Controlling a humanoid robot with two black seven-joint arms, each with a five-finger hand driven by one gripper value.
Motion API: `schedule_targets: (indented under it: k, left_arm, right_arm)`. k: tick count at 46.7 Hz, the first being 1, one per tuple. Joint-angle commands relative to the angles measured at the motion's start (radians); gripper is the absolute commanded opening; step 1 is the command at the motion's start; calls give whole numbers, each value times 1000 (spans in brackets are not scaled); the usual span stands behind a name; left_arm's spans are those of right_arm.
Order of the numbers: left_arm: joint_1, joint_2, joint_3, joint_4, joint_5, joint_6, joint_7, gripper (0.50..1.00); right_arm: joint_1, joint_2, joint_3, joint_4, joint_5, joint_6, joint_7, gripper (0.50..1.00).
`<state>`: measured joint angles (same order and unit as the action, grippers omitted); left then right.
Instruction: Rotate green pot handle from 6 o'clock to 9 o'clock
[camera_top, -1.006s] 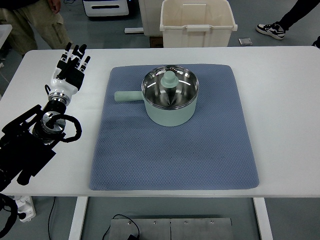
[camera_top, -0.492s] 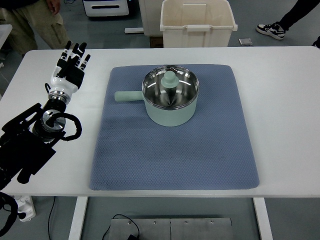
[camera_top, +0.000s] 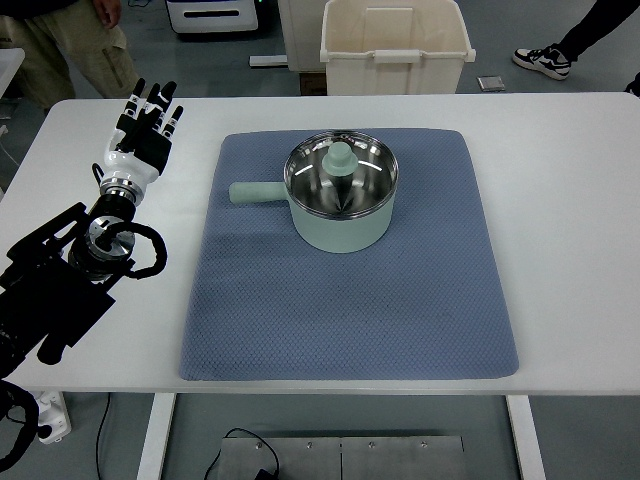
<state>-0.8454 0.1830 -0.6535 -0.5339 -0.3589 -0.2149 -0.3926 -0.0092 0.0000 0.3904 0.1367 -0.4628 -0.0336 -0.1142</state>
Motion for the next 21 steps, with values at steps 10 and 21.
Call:
schedule_targets:
  k: [10, 21]
  left_arm:
    - [0, -10, 0, 0, 1, 0, -2, 1000]
    - [-4, -8, -2, 0, 1, 0, -2, 1000]
  right_arm:
    - [0, 0, 1, 0, 1, 0, 1, 1000]
    - [0, 0, 1, 0, 3, 0, 1, 1000]
